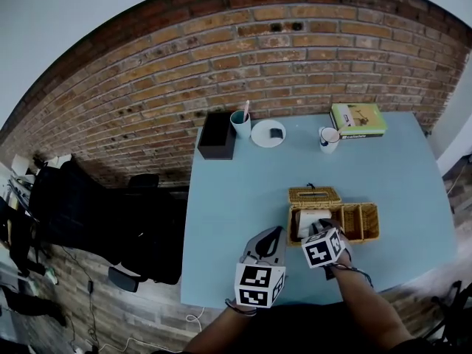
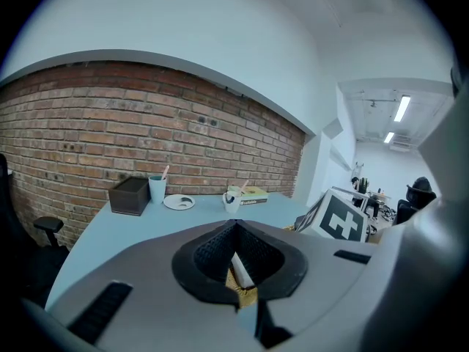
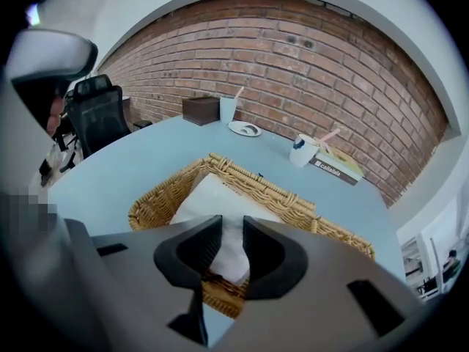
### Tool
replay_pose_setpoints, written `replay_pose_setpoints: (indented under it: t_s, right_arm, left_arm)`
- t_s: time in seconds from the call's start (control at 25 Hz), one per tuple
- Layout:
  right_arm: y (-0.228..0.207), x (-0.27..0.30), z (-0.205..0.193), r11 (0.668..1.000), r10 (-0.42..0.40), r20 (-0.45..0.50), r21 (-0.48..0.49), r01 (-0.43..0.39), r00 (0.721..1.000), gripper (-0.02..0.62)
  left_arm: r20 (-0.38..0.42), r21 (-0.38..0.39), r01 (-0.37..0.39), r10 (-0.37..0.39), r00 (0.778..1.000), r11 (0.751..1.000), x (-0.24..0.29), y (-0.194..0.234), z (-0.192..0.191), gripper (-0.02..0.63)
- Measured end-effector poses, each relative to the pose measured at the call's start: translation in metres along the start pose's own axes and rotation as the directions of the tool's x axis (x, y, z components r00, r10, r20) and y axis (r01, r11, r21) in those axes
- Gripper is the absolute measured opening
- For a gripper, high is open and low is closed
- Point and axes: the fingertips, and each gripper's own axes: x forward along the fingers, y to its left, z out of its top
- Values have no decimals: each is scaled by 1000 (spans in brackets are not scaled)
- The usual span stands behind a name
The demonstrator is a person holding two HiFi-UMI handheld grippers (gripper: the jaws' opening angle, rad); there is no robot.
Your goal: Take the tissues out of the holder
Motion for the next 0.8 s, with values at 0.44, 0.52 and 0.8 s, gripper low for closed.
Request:
replay_pose_setpoints:
  t_s: [0.44,0.52,0.8]
  right_arm:
    - [-6,3,0,999,-18,4,-35,18,1000,8]
    - [-6,0,0,1000,-11,17,-21,11,1000,6]
    - [-13,-18,1,1000,-15,98,-2,16,995,5]
  left_arm:
    - [10,13,-26,25,1000,1000,-12,-2,-1,2]
    - [13,13,-25,25,1000,1000,-13,-2,1,2]
    - [21,5,-20,20,1000,1000,-10,-6,4,2]
